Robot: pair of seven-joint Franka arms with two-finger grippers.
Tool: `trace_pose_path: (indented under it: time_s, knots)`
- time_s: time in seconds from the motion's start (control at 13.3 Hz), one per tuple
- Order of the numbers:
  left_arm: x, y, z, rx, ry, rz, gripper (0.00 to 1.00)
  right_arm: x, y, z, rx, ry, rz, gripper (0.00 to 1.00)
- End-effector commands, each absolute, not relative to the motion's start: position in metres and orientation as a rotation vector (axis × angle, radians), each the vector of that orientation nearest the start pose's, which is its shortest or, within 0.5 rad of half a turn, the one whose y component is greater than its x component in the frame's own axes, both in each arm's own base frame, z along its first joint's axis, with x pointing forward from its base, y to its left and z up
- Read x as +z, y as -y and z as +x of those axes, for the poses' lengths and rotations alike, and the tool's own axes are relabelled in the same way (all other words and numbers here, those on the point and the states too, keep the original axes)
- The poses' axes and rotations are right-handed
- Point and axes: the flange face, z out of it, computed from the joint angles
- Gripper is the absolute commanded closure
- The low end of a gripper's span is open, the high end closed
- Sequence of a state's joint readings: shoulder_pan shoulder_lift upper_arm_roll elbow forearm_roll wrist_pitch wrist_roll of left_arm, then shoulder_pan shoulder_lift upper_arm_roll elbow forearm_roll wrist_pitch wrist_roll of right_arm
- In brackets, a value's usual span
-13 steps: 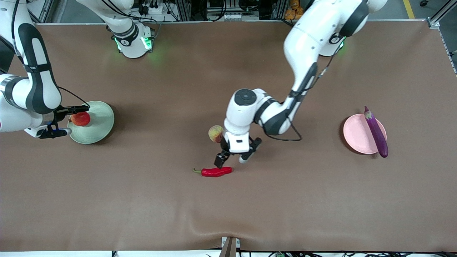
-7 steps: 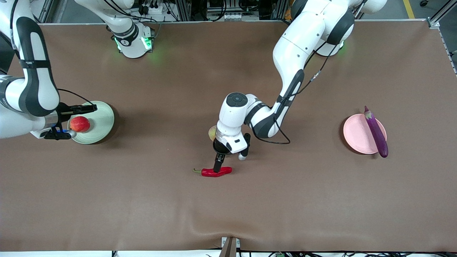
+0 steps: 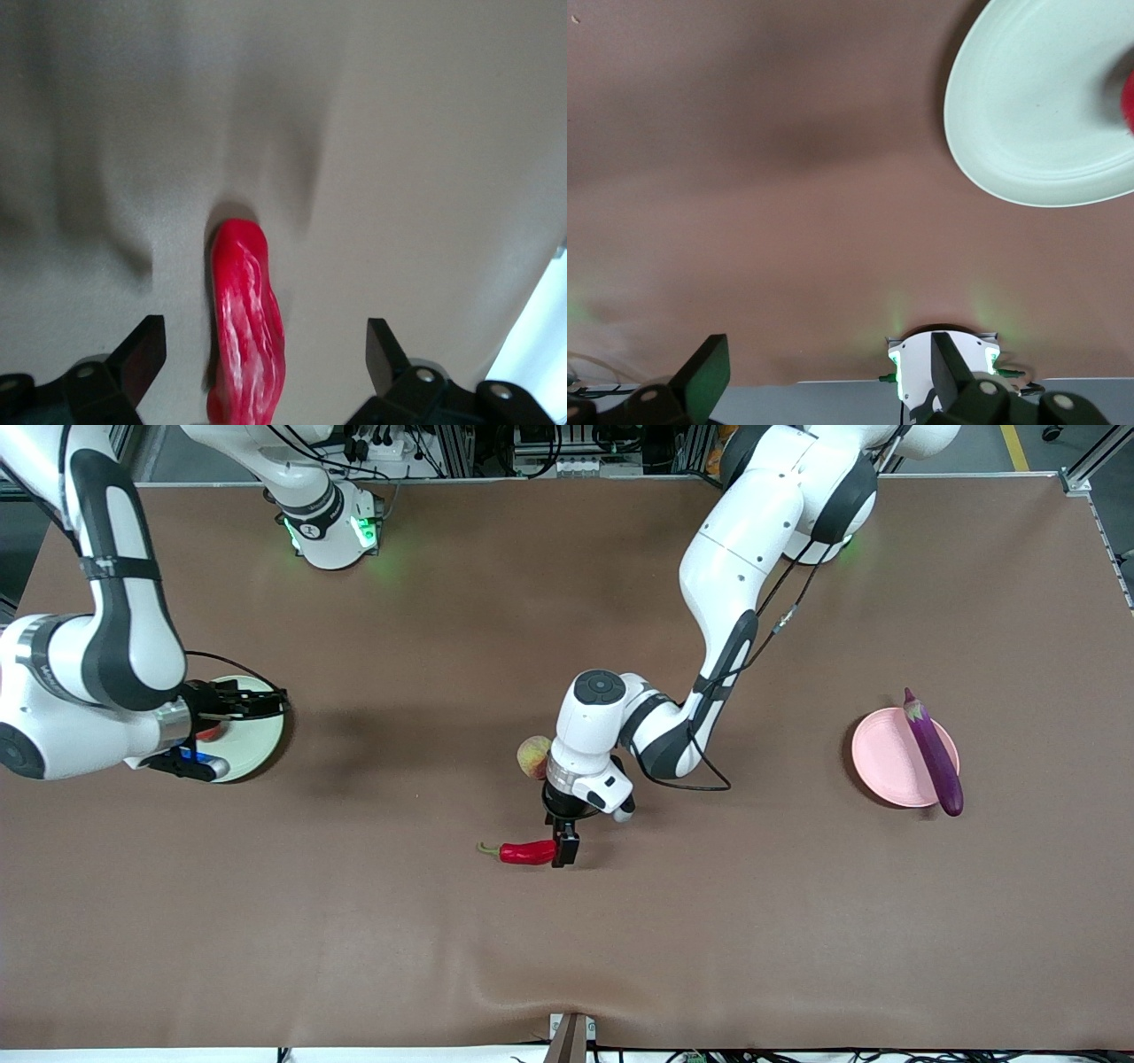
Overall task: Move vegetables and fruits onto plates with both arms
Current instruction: 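Reach the left gripper to the red chili while the right gripper releases the apple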
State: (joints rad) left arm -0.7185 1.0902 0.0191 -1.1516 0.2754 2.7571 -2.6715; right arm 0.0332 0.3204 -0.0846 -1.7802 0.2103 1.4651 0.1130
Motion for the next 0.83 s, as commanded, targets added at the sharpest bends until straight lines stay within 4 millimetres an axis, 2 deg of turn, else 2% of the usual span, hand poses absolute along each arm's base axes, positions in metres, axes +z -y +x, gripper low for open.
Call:
trace_pose_path:
  time_s: [0.0,0.23,0.3,0.38,0.45,0.68,0.75]
  knots:
    - [0.164,0.529,0.602,0.113,-2.002,1.571,0.00,0.354,0.003,0.560,0.939,-0.337,-2.798,0.00]
    - [0.158,0.527,0.602,0.100,-2.027,1.552,0.02,0.355,-0.007,0.560,0.943,-0.396,-2.771,0.00]
    - [0.158,0.527,0.602,0.097,-2.028,1.549,0.44,0.355,-0.013,0.560,0.951,-0.424,-2.773,0.00]
    - [0.157,0.527,0.602,0.097,-2.030,1.550,0.77,0.355,-0.023,0.560,0.957,-0.453,-2.782,0.00]
    - [0.155,0.526,0.602,0.098,-2.031,1.551,0.97,0.356,-0.031,0.561,0.961,-0.479,-2.792,0.00]
    - [0.153,0.526,0.601,0.098,-2.032,1.554,1.00,0.356,-0.035,0.561,0.957,-0.487,-2.794,0.00]
    - [0.154,0.525,0.602,0.100,-2.032,1.554,1.00,0.357,-0.042,0.562,0.956,-0.490,-2.756,0.00]
